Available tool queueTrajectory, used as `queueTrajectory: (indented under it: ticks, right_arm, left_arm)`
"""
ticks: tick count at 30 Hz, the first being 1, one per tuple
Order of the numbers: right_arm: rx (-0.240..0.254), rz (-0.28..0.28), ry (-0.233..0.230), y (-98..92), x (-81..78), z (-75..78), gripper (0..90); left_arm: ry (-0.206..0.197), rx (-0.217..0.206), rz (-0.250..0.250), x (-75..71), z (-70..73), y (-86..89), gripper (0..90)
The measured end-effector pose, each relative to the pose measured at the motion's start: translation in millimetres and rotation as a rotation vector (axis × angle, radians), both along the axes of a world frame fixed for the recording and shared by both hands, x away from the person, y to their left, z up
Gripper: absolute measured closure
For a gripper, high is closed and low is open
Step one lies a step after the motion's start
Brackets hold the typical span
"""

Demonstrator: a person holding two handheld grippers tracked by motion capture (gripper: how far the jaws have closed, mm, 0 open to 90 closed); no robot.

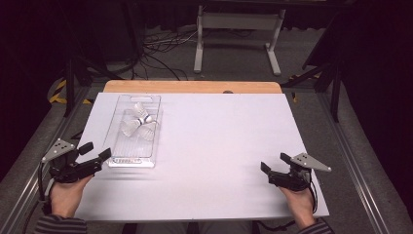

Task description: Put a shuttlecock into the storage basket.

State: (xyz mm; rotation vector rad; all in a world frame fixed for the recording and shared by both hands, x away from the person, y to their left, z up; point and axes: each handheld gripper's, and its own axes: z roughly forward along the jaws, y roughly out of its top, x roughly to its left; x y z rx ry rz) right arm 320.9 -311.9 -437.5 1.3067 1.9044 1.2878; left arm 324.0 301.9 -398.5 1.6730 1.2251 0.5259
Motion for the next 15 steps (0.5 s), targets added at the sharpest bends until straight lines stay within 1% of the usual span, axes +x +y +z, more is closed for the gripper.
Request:
queueTrajectory:
  ticks: [4, 7, 14, 15]
  right_arm:
    - [-0.002, 0.000, -0.003, -0.4, -0.2, 0.2, 11.5]
    - [-0.001, 0.000, -0.003, -0.5, -0.3, 0.4, 11.5]
    - [-0.001, 0.001, -0.006, -0.4, -0.5, 0.5, 11.5]
    - [0.000, 0.000, -0.006, -0.3, -0.6, 0.6, 11.5]
  left_arm:
    - [-0.015, 0.001, 0.003, -3.1, -1.0, 1.1, 25.9]
    - [-0.018, 0.001, 0.006, -5.3, -2.3, 1.7, 25.7]
    - [-0.015, -0.012, 0.017, -10.2, -9.4, 4.9, 25.3]
    - [-0.013, -0.019, 0.023, -10.8, -10.5, 4.8, 25.2]
